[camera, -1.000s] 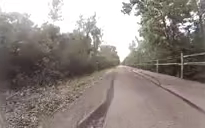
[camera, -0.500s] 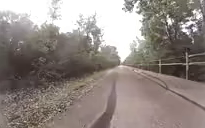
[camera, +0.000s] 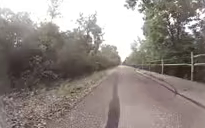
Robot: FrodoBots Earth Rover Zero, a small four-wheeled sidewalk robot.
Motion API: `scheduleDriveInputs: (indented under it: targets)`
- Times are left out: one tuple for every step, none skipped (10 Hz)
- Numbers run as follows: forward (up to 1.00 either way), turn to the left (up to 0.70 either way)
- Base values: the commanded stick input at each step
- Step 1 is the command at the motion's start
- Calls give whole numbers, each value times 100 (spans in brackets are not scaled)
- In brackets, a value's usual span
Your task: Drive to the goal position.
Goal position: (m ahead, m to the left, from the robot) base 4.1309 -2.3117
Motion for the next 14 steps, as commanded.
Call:
scheduleDriveInputs:
  targets:
    - [70,0]
    - [70,0]
    - [70,0]
    - [70,0]
    - [70,0]
    - [70,0]
    - [70,0]
    - [70,0]
    - [70,0]
    - [70,0]
    - [70,0]
    - [70,-34]
    - [70,-34]
    - [70,-34]
